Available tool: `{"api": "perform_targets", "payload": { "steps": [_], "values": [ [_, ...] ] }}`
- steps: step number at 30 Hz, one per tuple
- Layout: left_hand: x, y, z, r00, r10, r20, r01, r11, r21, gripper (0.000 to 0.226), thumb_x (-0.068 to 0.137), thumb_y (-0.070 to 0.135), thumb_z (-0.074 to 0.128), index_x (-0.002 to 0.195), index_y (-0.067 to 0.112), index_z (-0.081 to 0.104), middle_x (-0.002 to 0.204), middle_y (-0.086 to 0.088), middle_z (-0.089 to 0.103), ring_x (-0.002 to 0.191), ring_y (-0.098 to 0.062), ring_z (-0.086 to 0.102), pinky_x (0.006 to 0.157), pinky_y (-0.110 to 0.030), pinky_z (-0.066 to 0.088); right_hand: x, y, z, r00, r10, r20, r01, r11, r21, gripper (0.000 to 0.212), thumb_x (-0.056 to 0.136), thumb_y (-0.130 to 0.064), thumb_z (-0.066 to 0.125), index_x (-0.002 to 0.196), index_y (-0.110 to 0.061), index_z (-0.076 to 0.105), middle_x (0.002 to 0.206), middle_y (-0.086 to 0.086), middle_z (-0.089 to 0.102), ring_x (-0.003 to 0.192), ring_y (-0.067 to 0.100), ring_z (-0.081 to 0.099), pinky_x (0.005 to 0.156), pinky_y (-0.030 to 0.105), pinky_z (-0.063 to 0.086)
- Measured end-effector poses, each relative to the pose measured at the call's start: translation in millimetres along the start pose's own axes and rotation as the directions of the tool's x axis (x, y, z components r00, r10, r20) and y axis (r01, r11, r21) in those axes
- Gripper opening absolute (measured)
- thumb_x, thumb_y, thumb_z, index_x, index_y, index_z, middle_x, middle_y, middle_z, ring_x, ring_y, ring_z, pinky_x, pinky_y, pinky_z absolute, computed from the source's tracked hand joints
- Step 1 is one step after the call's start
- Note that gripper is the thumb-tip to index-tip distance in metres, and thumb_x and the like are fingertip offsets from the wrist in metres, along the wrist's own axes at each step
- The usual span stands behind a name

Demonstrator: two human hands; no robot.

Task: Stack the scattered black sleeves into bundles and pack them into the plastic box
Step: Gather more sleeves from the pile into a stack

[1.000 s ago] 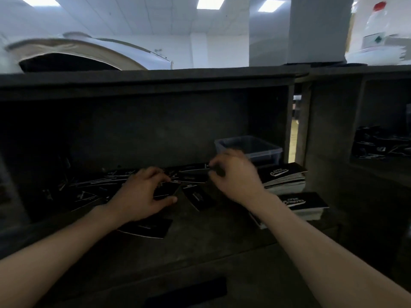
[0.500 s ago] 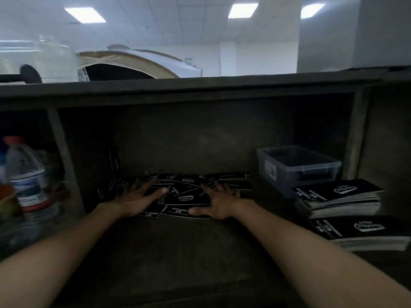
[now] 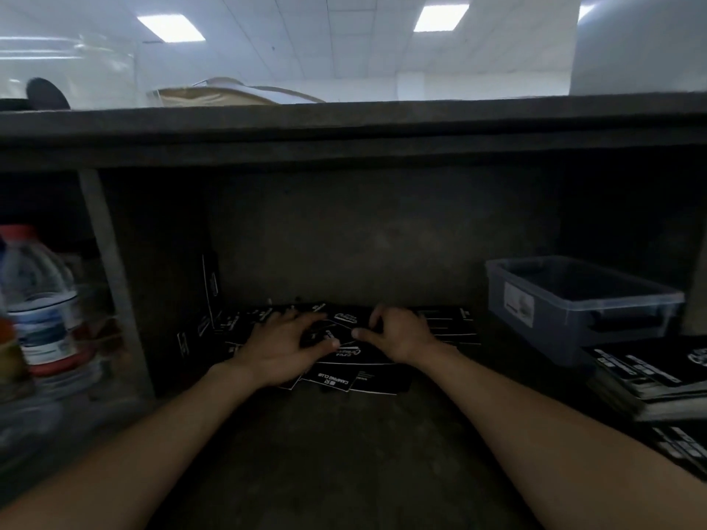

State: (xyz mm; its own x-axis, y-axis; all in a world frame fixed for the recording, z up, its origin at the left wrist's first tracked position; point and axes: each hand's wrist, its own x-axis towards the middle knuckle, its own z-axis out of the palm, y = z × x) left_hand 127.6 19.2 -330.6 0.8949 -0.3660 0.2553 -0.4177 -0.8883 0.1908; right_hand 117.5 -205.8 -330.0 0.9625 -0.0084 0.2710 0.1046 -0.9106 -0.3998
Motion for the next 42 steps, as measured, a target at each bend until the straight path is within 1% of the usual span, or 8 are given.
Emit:
{"api": "perform_targets", "payload": {
  "steps": [4,9,21,25,28,33,37,42],
  "values": [
    [7.0,-25.8,0.9,0.991,-0.053,-0.127,0.04,0.994,-0.105,0.067,0.086,0.073,0.045,0.138,0.031,0.054,0.143,-0.003,0.054,0.134,-0.024,0.046,0.112,-0.037,0.038,3.5,13.2,-3.8,0.996,0.028,-0.082,-0.017,0.992,0.128,0.044,0.076,-0.044,0.08,0.111,-0.023,0.062,0.118,-0.001,0.066,0.112,0.018,0.06,0.097,0.032,0.046],
    [-1.1,-46.1,-3.8,0.959,-0.242,0.149,0.259,0.96,-0.107,0.079,0.089,0.073,0.043,0.155,0.034,0.026,0.165,-0.004,0.02,0.152,-0.025,0.019,0.123,-0.04,0.02,-1.2,32.2,-16.1,0.974,0.196,-0.112,-0.143,0.92,0.365,0.06,0.07,-0.025,0.085,0.124,-0.014,0.063,0.117,0.003,0.066,0.105,0.015,0.061,0.087,0.019,0.044],
    [-8.5,-25.6,-14.3,0.973,-0.036,-0.227,-0.034,0.954,-0.297,0.056,0.082,0.056,0.07,0.129,0.025,0.063,0.121,0.002,0.063,0.106,-0.012,0.063,0.092,-0.022,0.046,-9.8,23.9,-28.8,0.956,0.272,-0.109,-0.089,0.621,0.778,0.036,0.077,0.012,0.066,0.101,-0.013,0.075,0.092,0.004,0.07,0.075,0.008,0.063,0.057,0.006,0.048],
    [-10.4,-20.4,-15.7,0.973,0.046,-0.226,-0.146,0.881,-0.45,0.067,0.079,0.045,0.078,0.138,0.028,0.053,0.13,0.01,0.058,0.117,-0.004,0.058,0.105,-0.026,0.045,-14.6,14.1,-24.3,0.994,0.056,-0.089,0.025,0.693,0.72,0.036,0.076,0.013,0.07,0.081,-0.023,0.077,0.084,-0.002,0.073,0.083,0.01,0.067,0.073,0.014,0.053],
    [-10.2,-14.5,-12.2,0.953,0.147,-0.266,-0.25,0.878,-0.408,0.039,0.084,0.018,0.078,0.12,0.025,0.066,0.111,0.014,0.069,0.102,0.002,0.066,0.096,-0.026,0.052,-15.5,5.0,-21.4,0.994,-0.039,-0.103,0.098,0.743,0.662,0.029,0.078,0.011,0.071,0.08,-0.019,0.072,0.082,-0.001,0.07,0.079,0.008,0.065,0.075,0.013,0.051],
    [-4.5,-26.5,-12.2,0.902,0.002,-0.432,-0.235,0.842,-0.486,0.029,0.093,0.004,0.064,0.111,0.027,0.067,0.097,0.015,0.07,0.085,0.006,0.066,0.08,-0.019,0.054,-12.0,18.9,-5.7,0.99,-0.14,0.004,0.137,0.974,0.183,0.04,0.092,-0.034,0.066,0.13,-0.023,0.059,0.129,-0.003,0.062,0.12,0.014,0.056,0.105,0.032,0.044],
    [-1.6,-33.3,-8.2,0.917,-0.084,-0.391,-0.174,0.796,-0.58,0.033,0.097,-0.002,0.054,0.123,0.016,0.064,0.109,0.001,0.07,0.096,-0.004,0.066,0.088,-0.022,0.052,-12.6,20.4,-11.0,0.991,-0.131,0.024,0.128,0.987,0.094,0.029,0.085,-0.052,0.069,0.098,-0.028,0.075,0.102,-0.004,0.073,0.097,0.012,0.065,0.088,0.03,0.052],
    [-0.8,-30.3,-8.1,0.928,-0.06,-0.368,-0.184,0.784,-0.593,0.043,0.096,-0.008,0.051,0.127,0.022,0.061,0.122,0.003,0.063,0.114,-0.008,0.059,0.09,-0.002,0.041,-14.0,13.8,-23.3,0.992,-0.106,0.067,0.09,0.976,0.199,0.016,0.069,-0.033,0.088,0.078,-0.029,0.075,0.088,-0.008,0.073,0.082,0.004,0.063,0.075,0.02,0.045]
  ]
}}
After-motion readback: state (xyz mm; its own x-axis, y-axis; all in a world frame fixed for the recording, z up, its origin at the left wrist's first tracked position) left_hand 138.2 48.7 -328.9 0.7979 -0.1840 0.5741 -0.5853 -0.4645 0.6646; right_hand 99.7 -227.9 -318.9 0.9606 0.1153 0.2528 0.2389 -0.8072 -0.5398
